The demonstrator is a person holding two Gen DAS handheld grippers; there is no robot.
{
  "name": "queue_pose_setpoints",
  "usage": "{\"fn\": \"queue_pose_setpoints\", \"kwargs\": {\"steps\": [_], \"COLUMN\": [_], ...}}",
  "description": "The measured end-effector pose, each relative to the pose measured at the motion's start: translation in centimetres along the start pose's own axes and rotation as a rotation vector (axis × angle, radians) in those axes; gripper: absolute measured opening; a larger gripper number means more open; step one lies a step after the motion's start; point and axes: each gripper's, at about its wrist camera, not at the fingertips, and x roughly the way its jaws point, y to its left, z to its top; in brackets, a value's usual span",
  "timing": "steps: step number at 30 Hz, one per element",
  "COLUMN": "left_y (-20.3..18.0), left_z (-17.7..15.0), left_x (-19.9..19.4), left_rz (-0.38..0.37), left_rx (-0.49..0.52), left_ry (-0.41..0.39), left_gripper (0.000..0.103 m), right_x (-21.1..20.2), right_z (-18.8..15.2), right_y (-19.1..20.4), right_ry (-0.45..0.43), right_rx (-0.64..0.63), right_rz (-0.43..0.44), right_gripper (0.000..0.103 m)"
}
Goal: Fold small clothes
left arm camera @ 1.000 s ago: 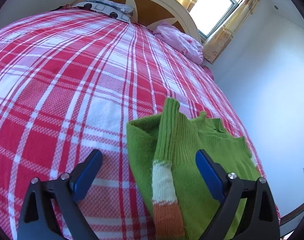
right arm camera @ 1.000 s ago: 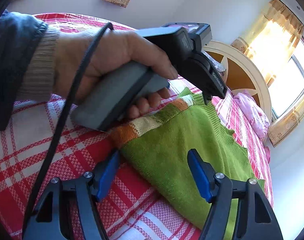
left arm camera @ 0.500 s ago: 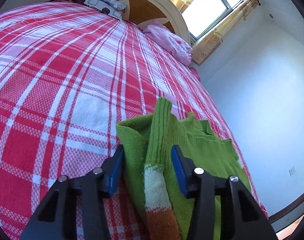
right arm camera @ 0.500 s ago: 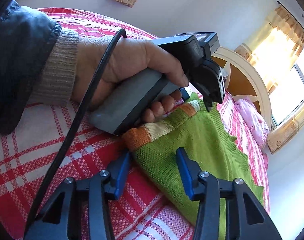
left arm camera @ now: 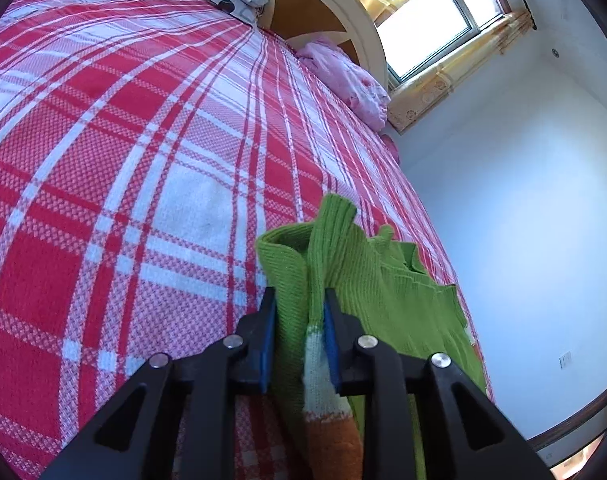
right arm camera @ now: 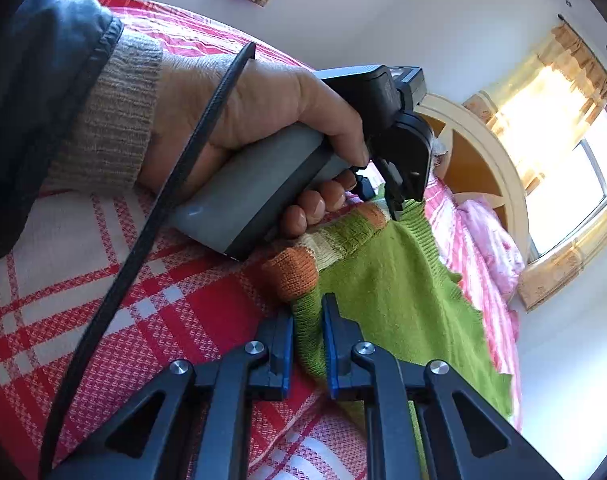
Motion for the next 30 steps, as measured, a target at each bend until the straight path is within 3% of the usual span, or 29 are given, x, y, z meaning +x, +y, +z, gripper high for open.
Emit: {"fn": "queue_pose_setpoints", "kwargs": {"steps": [3,7,18,25,30], "left_y": [0.0,-0.2,1.1,-0.3,-2.9], "left_z": [-0.1,-0.2,-0.2,0.0,0.7], "left_x": [-0.1,-0.3,-1.4,-2.2,-2.3], "left_rz": [0.002,-0.020,-0.115,-0.183,-0.188], "left_rx": [0.007,0.028,-0.067,-0.156,-0.144], "left_ry": [-0.002,-0.013,-0.016,-0.028,-0.051], "left_gripper": [0.026,0.013,0.012,0.012,0.012], "right_x": [-0.3,-0.5,-2.4,-3.9,-4.6], "right_z": [-0.1,-0.4,-0.8,-1.9,-3.5], "right_y": [0.3,-1.3,-4.5,-9.8,-13.5], "right_ry": [-0.004,-0.012,-0.083,-0.142,-0.160], "right_rx": [-0.022,0.048,0.185,0.355,0.468], "right_rz": [-0.032,0.016,0.078,0.121,0.135], "right_gripper": [0.013,0.006,0.006,0.006,0.006]}}
